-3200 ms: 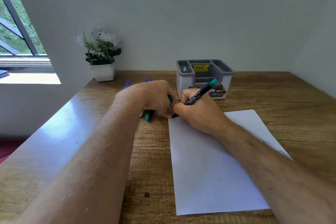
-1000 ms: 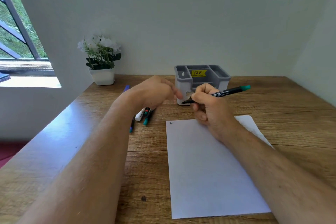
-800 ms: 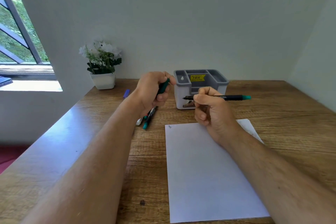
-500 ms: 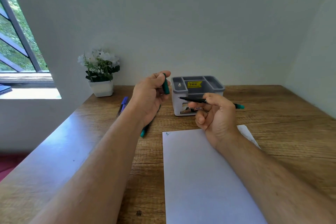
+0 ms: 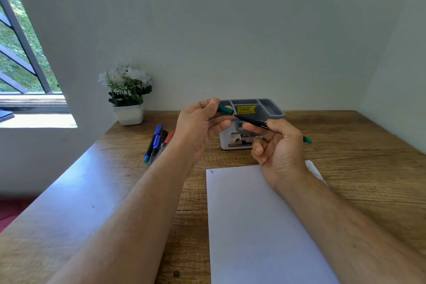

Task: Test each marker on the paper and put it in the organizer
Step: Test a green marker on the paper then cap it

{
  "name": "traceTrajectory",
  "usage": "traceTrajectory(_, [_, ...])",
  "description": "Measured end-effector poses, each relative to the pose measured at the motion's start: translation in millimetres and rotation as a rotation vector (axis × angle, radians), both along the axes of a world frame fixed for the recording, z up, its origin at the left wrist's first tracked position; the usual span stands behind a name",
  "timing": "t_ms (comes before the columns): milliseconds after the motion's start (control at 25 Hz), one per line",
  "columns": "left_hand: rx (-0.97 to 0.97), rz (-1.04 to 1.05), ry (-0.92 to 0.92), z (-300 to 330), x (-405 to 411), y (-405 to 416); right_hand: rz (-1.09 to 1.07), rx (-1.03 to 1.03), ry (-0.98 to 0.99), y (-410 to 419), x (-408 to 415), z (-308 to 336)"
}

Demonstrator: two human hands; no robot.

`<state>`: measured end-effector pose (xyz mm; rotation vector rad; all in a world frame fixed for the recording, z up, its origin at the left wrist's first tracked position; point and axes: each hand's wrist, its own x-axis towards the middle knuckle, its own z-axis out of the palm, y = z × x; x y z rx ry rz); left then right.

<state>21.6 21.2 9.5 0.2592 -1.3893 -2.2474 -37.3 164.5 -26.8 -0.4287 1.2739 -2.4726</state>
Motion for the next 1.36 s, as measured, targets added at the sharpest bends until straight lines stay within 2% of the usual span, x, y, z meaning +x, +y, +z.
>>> traceTrajectory(600, [-0.074,-0.018,-0.023,-1,0,2,0.000,0.036,-0.010,-3,-3,-1])
traceTrajectory(880, [-0.047,0.070,-0.028,-4,-2,0,0.033,0.038,-0.029,-3,-3,-3])
traceTrajectory(1160, [-0.095,0.102,-0.014,-9,-5,-1,-0.074,0.153,-0.045,-8,0,-4])
traceTrajectory(1360, [-0.171,0.136,0.019,-10,-7,0,-0.081,0.158,-0.046,-8,1,-2])
